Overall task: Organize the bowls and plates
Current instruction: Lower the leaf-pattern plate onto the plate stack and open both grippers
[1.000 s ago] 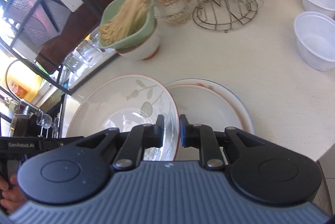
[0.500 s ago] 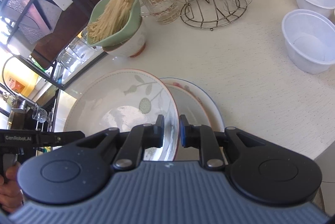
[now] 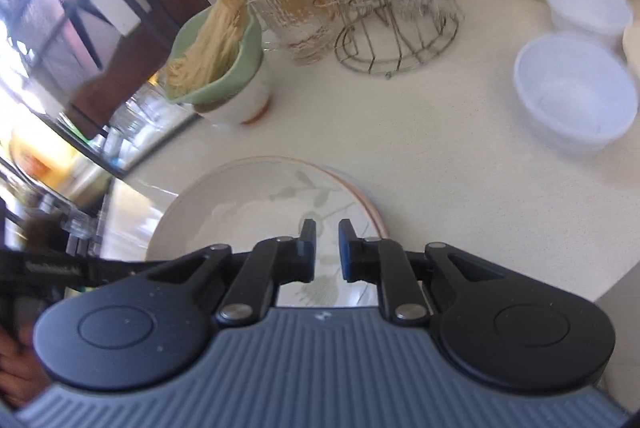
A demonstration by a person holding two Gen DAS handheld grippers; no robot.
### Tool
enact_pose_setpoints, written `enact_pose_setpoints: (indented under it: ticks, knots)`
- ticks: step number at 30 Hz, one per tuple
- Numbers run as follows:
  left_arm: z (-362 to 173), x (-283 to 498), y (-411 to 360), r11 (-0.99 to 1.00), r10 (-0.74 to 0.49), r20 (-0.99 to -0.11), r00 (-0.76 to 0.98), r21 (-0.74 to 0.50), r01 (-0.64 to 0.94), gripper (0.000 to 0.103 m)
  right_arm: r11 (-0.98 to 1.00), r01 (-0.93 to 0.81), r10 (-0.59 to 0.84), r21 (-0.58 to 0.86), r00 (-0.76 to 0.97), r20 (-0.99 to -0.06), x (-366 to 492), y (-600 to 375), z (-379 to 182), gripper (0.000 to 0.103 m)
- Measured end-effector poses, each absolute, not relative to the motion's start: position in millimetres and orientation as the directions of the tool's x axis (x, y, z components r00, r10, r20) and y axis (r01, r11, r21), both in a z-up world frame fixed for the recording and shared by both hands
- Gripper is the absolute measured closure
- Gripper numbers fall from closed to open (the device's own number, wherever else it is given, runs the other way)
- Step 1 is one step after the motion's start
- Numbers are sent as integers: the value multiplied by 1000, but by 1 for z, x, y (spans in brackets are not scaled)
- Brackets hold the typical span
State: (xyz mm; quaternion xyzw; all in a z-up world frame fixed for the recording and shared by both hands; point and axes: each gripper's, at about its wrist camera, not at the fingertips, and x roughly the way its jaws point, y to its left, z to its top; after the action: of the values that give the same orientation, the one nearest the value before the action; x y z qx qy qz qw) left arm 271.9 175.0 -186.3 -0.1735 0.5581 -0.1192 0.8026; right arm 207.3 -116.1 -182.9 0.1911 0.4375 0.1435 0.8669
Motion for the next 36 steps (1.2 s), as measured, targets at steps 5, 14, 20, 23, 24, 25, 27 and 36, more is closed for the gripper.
enact_pose_setpoints:
  ticks: [5, 14, 20, 23, 24, 25, 27, 36]
  knots:
    - [-195, 281, 174, 919, -369, -870, 328, -395, -14, 75, 875, -104, 449, 474, 541, -711, 211, -112, -193, 88]
    - [-194, 287, 175, 925, -353, -873, 337, -380, -15, 75, 878, -132, 462, 460, 481, -745, 212, -99, -212, 90]
    - [-183, 280, 179, 927, -338, -864, 373, -375, -28, 75, 872, -142, 475, 468, 472, -743, 216, -97, -210, 88]
    - [-171, 277, 178, 931, -324, -858, 399, -365, -28, 75, 868, -145, 482, 476, 484, -730, 216, -100, -203, 88]
    - [-164, 275, 178, 934, -318, -853, 413, -357, -18, 75, 868, -147, 481, 474, 490, -727, 216, -101, -200, 88]
    - [-158, 274, 177, 937, -313, -851, 422, -350, -12, 75, 869, -150, 479, 471, 497, -724, 215, -101, -196, 88]
    - [-145, 272, 174, 938, -311, -841, 443, -347, -1, 75, 868, -161, 479, 469, 518, -709, 214, -103, -185, 88]
    - [-89, 264, 158, 942, -309, -785, 537, -330, 60, 74, 877, -196, 457, 439, 623, -635, 206, -117, -133, 88]
